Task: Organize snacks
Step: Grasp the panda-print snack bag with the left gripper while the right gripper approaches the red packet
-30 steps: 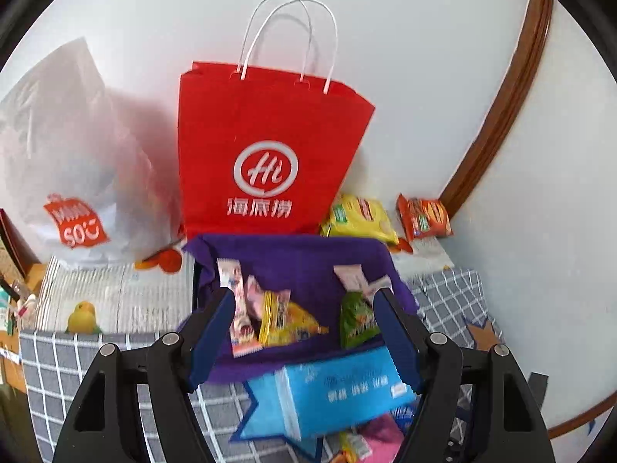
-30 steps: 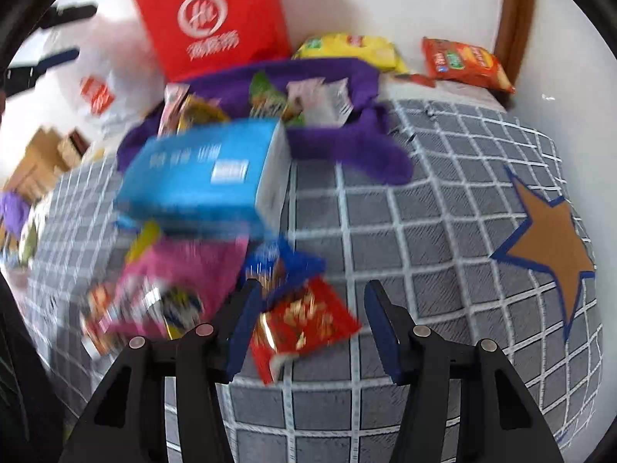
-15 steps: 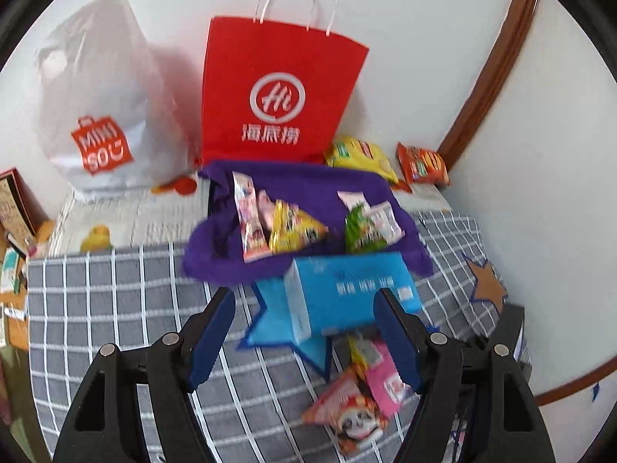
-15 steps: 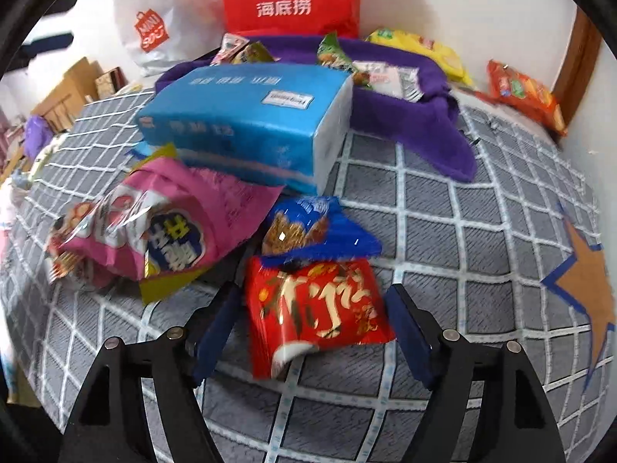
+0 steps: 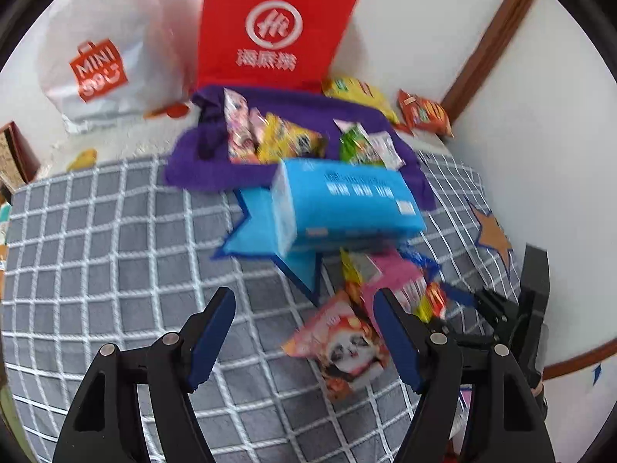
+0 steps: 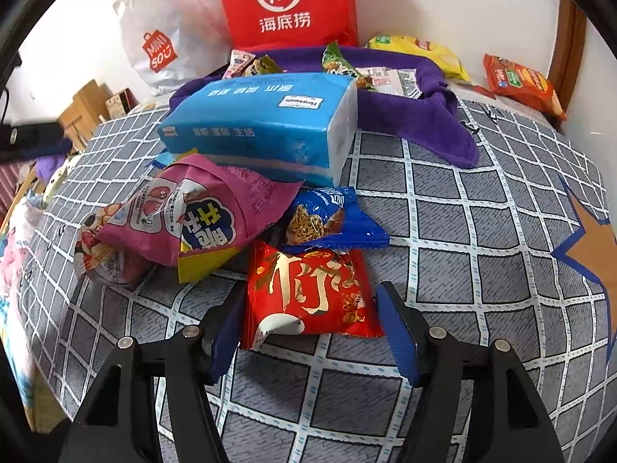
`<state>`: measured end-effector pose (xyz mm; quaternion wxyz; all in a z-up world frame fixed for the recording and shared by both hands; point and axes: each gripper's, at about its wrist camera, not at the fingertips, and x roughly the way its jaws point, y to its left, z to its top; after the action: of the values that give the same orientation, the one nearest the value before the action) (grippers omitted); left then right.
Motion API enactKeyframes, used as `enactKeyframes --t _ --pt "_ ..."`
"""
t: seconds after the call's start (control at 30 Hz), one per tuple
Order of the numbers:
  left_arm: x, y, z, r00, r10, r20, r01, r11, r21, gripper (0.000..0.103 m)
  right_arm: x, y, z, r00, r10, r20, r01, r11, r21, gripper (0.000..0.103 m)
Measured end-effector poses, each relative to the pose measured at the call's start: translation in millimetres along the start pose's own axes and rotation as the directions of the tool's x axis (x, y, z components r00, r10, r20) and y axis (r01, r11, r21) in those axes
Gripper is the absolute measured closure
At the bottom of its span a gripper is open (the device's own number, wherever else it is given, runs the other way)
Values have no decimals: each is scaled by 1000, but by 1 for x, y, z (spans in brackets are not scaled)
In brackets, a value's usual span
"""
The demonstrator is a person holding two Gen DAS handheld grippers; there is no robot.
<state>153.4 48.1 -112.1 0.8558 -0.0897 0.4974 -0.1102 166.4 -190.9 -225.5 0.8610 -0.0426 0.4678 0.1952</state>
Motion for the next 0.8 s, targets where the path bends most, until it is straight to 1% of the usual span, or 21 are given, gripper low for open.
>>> enactKeyframes --t 0.03,0.07,0.2,0.3,0.37,0.4,0.43,0.47,0.5,0.57,0.7,0.77,0.8 --pt "4 -4 -4 1000 -14 -13 14 1000 3 31 -1 0 0 1000 -14 5 14 1000 1 46" --pt "8 -7 -7 999 -22 -25 22 1000 5 31 -2 0 -2 1000 -19 7 18 1000 1 47" --pt "27 -19 -19 997 -26 -67 28 999 18 31 -16 -4 -11 1000 -10 21 9 1000 26 47" --pt "47 -20 -26 995 -10 -99 10 1000 -7 31 -28 -11 -22 998 -40 39 39 998 48 47" --pt "57 -18 -30 993 -8 -114 4 999 -35 33 -32 -15 -27 998 -51 40 49 997 59 47" --pt "59 -18 -32 993 -20 -114 16 999 -40 46 -34 -18 -30 998 -51 42 48 997 67 47" --pt "60 -19 -34 993 -54 -109 50 998 -40 53 -34 -19 -32 998 -50 43 47 996 71 47" --pt "59 -21 -36 992 -57 -112 54 998 -30 55 -35 -20 -33 998 -53 45 49 996 72 47" --pt "56 -25 -39 994 -29 -103 30 1000 4 59 -36 -21 -35 997 -59 49 55 996 72 47" --pt "49 -28 -44 996 9 -88 -5 999 41 67 -37 -21 -37 996 -67 54 63 995 72 47" --pt "32 -16 -51 995 83 -63 -80 996 46 67 -38 -21 -38 995 -72 63 67 995 71 47" --pt "27 -8 -52 994 93 -53 -91 995 26 67 -37 -19 -38 995 -81 62 77 995 65 47" --pt "27 -4 -52 994 97 -53 -97 995 20 62 -37 -19 -39 995 -83 62 79 995 65 47"
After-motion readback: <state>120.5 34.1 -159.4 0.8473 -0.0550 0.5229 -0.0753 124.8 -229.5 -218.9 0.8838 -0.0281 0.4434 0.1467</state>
